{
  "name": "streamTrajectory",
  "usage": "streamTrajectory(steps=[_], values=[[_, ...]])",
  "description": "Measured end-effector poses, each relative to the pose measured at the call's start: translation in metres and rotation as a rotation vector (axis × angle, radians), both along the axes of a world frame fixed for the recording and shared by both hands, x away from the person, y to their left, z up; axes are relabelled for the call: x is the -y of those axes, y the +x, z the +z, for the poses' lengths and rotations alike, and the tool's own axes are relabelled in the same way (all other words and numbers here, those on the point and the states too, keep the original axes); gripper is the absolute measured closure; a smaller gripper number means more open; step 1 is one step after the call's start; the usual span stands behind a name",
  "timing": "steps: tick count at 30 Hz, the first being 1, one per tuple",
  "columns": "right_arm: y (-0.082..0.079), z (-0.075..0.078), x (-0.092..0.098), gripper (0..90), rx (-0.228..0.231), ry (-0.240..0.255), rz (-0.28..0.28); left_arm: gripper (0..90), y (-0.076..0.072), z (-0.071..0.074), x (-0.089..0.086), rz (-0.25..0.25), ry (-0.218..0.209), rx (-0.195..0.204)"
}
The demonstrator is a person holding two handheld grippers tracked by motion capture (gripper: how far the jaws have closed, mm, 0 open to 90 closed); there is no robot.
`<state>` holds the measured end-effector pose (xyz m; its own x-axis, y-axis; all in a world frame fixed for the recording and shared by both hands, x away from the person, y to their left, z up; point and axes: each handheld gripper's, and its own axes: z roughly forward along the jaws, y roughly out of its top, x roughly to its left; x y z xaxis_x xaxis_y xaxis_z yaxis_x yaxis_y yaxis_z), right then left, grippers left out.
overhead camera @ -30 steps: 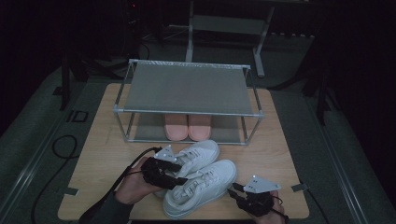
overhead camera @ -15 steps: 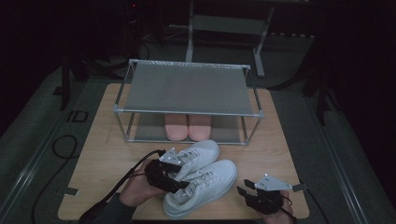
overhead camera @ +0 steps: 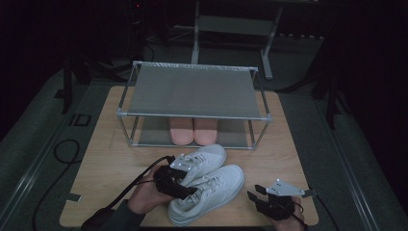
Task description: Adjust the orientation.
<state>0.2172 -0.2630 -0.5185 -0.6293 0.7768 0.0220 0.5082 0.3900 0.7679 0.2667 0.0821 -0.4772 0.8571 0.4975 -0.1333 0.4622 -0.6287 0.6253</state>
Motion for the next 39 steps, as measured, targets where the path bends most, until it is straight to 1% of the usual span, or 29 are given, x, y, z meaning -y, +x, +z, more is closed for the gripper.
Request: streamTrajectory(steps=[7, 9, 13, 16, 18, 21, 25, 27, 31, 37, 39], values=[[0.001, -0.002, 0.006, 58.3, 0.001, 0.005, -0.024, 47.0, 0.004, -0.005, 0.007, 0.02, 0.032, 0.002], [0.001, -0.002, 0.009, 58.3, 0.001, 0.008, -0.033, 48.0, 0.004, -0.005, 0.008, 0.022, 0.032, -0.003], [0.001, -0.004, 0.013, 58.3, -0.003, 0.01, -0.046, 49.0, 0.004, -0.005, 0.009, 0.025, 0.036, 0.005], [0.002, -0.006, 0.016, 58.2, -0.009, 0.008, -0.055, 51.2, 0.004, -0.004, 0.009, 0.019, 0.044, 0.02], [0.002, -0.007, 0.018, 58.2, -0.009, -0.003, -0.064, 54.2, 0.002, -0.004, 0.01, 0.014, 0.051, 0.046], [0.003, -0.009, 0.022, 58.2, -0.01, -0.001, -0.079, 58.5, 0.0, -0.003, 0.011, 0.007, 0.059, 0.069], [0.003, -0.011, 0.028, 58.2, -0.012, 0.001, -0.095, 64.3, -0.001, -0.003, 0.011, 0.006, 0.066, 0.089], [0.003, -0.012, 0.029, 58.2, -0.011, -0.016, -0.103, 66.6, -0.002, -0.003, 0.011, 0.008, 0.068, 0.099], [0.002, -0.014, 0.031, 58.2, -0.013, -0.03, -0.109, 70.1, -0.003, -0.002, 0.011, 0.015, 0.065, 0.104], [-0.001, -0.018, 0.039, 57.7, -0.017, -0.024, -0.127, 72.5, -0.002, -0.002, 0.01, 0.012, 0.06, 0.105], [-0.003, -0.018, 0.042, 57.5, -0.016, -0.02, -0.134, 72.7, -0.001, -0.002, 0.009, 0.013, 0.055, 0.097]])
